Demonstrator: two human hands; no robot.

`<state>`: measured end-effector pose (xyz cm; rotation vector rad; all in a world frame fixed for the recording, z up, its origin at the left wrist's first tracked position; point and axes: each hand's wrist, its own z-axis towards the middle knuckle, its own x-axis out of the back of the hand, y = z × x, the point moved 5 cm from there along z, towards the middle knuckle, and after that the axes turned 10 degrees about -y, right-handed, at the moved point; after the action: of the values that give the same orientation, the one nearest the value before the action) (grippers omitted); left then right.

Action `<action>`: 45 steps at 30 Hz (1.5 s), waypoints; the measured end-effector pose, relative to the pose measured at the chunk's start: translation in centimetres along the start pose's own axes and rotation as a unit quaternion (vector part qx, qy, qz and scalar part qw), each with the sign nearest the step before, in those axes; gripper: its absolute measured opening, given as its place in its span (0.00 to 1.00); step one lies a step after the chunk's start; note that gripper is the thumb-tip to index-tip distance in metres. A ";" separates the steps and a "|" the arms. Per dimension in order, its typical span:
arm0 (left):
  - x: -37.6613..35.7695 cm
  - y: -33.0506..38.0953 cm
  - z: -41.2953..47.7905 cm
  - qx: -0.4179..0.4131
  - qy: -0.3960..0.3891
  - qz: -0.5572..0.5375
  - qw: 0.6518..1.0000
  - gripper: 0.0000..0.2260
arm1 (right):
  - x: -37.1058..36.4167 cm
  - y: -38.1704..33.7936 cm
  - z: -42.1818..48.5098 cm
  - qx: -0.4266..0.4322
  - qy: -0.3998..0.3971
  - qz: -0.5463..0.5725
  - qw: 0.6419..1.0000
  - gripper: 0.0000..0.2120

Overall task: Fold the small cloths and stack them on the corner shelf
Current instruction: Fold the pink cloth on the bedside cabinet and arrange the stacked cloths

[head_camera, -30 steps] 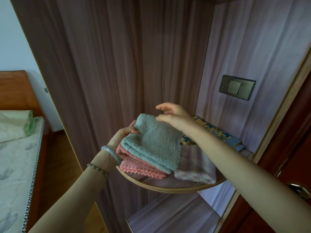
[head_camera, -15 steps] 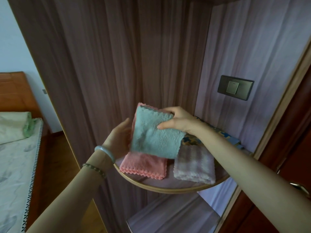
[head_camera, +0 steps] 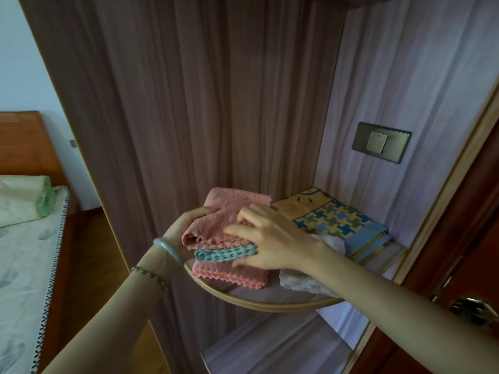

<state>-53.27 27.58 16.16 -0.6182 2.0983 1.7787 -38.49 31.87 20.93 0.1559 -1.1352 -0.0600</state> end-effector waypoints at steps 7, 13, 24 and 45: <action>0.6 -0.1 -0.8 -0.004 -0.021 0.064 0.998 0.28 | -1.1 5.6 -3.3 -0.478 0.127 0.459 0.738 0.41; -0.1 0.4 -1.6 -0.002 -0.017 0.076 0.997 0.24 | -4.6 3.4 -3.7 -0.510 -0.040 0.728 0.457 0.18; 2.2 0.8 1.5 0.019 0.188 0.277 0.942 0.16 | -8.3 6.6 -2.9 -0.567 0.034 0.549 0.614 0.32; 3.1 -4.4 3.8 -0.048 0.036 0.864 0.500 0.37 | -11.5 4.4 -3.7 -0.323 -0.361 0.077 0.871 0.48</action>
<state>-53.82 30.34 10.23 2.3832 2.5491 2.2942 -40.13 38.02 9.79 -0.6090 -1.8054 -0.3775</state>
